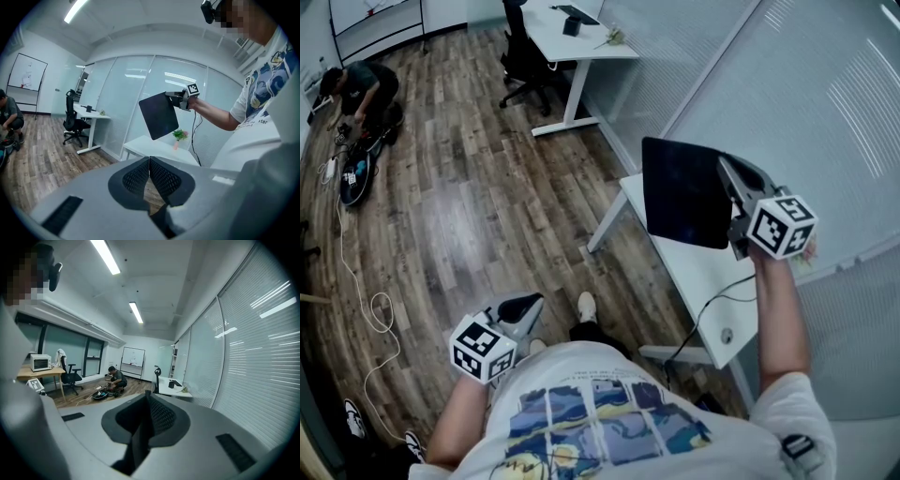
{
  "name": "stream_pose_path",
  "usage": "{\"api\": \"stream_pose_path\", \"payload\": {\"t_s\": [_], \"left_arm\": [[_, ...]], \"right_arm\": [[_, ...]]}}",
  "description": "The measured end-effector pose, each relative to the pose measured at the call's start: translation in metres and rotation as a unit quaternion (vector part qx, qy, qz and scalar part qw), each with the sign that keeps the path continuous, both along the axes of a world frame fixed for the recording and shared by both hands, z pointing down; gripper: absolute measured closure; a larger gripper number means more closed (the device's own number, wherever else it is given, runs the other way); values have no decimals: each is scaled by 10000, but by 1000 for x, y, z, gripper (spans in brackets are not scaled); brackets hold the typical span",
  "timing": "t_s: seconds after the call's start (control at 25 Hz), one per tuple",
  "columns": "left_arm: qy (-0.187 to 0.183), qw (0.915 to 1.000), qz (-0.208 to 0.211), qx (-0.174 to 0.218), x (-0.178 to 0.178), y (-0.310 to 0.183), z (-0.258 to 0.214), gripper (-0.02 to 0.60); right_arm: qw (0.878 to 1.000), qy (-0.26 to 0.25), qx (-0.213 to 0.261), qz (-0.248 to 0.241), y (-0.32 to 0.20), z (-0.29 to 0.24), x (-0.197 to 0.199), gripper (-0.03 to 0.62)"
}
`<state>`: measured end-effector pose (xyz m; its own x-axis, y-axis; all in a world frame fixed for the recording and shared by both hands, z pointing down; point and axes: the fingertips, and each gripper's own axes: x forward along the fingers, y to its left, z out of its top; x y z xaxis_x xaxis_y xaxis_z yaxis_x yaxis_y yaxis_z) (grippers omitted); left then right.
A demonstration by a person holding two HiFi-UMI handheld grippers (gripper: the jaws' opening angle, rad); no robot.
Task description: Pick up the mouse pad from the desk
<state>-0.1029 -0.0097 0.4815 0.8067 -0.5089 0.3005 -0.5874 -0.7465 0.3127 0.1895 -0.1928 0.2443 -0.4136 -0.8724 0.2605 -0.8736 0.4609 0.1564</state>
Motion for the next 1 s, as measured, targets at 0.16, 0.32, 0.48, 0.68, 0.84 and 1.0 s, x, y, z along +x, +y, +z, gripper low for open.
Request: {"api": "stream_pose_path", "payload": {"t_s": [0.16, 0.32, 0.48, 0.68, 0.84, 1.0], "left_arm": [[1, 10000, 5, 2, 0, 3, 0, 577], [-10, 10000, 5, 4, 0, 5, 0, 577], [-20, 10000, 14, 30, -1, 2, -4, 577], [-24, 10000, 15, 5, -2, 2, -1, 577], [-29, 10000, 17, -6, -4, 3, -1, 577], [-28, 10000, 9, -4, -6, 2, -2, 577]], "right_arm": [[10000, -24, 19, -23, 4, -1, -2, 568], [10000, -32, 31, -58, 9, -3, -4, 569], [10000, -39, 58, -69, 9, -8, -5, 569], [9999, -40, 67, -88, 8, -7, -7, 569], [9999, -50, 79, -105, 9, -7, -9, 569], [9999, -49, 74, -110, 8, -9, -12, 569]]}}
